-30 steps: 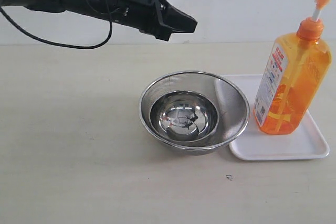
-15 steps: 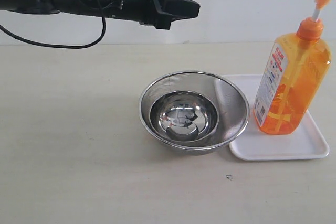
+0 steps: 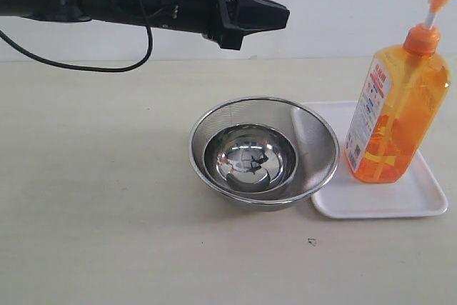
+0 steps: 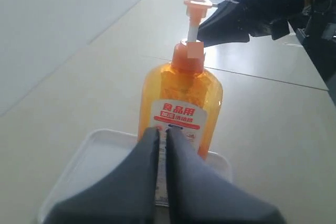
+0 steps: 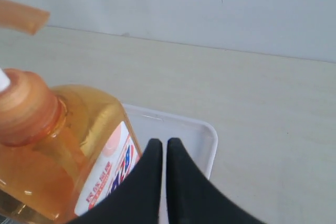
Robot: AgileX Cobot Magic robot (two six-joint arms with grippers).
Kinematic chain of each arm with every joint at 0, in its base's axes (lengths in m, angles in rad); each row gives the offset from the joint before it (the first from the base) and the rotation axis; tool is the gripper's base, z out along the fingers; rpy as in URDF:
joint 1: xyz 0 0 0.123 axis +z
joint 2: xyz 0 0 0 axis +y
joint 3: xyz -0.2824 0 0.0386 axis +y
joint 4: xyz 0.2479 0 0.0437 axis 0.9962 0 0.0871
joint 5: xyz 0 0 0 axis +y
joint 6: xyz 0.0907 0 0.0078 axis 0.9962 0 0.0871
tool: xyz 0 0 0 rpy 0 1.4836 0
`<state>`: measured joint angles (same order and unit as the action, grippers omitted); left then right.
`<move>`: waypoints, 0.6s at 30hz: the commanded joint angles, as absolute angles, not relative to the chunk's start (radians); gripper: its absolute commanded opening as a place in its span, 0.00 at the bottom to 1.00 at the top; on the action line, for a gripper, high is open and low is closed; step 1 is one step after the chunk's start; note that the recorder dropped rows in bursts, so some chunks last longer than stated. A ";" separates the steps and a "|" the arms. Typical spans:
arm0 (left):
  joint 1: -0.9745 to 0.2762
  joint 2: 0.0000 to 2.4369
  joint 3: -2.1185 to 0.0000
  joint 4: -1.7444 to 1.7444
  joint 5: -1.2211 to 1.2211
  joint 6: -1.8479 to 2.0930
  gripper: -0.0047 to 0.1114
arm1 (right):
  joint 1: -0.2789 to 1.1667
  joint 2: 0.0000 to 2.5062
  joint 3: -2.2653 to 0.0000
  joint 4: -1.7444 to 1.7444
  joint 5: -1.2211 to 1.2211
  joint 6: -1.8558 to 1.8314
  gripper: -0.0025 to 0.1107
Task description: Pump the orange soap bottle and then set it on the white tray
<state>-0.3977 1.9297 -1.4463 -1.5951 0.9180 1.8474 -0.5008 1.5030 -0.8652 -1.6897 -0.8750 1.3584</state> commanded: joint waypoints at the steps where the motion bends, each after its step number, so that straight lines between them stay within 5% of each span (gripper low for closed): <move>1: -0.401 1.926 -1.442 -1.604 0.892 1.862 0.08 | -0.508 1.496 -0.869 -1.681 -0.867 1.343 0.02; 18: -0.401 1.743 -1.306 -1.603 0.729 1.970 0.08 | -0.508 1.496 -0.869 -1.683 -0.871 1.274 0.02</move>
